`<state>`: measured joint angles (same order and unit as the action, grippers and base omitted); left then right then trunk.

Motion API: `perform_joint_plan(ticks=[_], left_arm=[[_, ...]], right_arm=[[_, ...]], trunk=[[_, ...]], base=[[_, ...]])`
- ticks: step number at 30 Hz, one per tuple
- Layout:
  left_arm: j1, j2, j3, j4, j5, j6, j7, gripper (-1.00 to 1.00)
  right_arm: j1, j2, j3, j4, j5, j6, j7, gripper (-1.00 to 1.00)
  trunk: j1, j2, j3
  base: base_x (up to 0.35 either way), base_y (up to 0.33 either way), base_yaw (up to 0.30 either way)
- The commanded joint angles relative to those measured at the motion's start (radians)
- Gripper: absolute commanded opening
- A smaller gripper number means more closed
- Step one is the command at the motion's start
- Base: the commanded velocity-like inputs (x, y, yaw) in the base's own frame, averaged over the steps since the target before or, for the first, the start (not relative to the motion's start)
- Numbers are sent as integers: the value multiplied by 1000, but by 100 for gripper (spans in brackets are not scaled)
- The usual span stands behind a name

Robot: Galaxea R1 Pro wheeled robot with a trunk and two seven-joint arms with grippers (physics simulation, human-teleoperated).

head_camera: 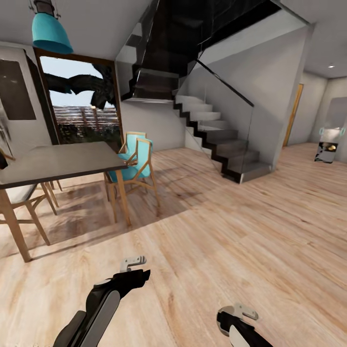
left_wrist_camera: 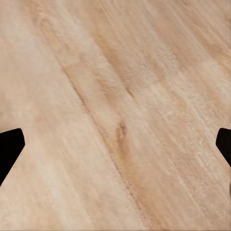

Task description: Place each of the two pumpkins and all three candles from the living room inside a cabinet in the living room (use any cabinet), then make sure every cabinet is closed, and position the cauldron so it is next to a table in the living room.

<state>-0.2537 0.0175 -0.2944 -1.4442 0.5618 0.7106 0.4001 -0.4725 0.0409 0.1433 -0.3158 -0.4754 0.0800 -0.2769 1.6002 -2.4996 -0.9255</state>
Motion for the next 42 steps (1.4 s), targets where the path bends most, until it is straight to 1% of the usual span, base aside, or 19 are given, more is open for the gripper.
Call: perform_joint_plan(ticks=[1,8,21,42], left_arm=[[-1,1,-3,-1,10,1,10,100],[-1,1,-3,-1,10,1,10,100],[-1,1,-3,-1,9,1,10,100],[-1,1,-4,1,7,1,11,100]], right_arm=[[0,-1,9,-3,-6,6,-8,-100],[0,0,9,-2,-6,6,-8,-100],[0,1,10,-2,-5,6,-8,-100],[0,1,10,-3,-5,6,-8,-100]], trunk=[[-4,7,2],[-31,56,20],[-81,147,53],[-161,294,106]], base=[[0,0,273],[-62,0,273],[-228,0,273],[-11,0,272]])
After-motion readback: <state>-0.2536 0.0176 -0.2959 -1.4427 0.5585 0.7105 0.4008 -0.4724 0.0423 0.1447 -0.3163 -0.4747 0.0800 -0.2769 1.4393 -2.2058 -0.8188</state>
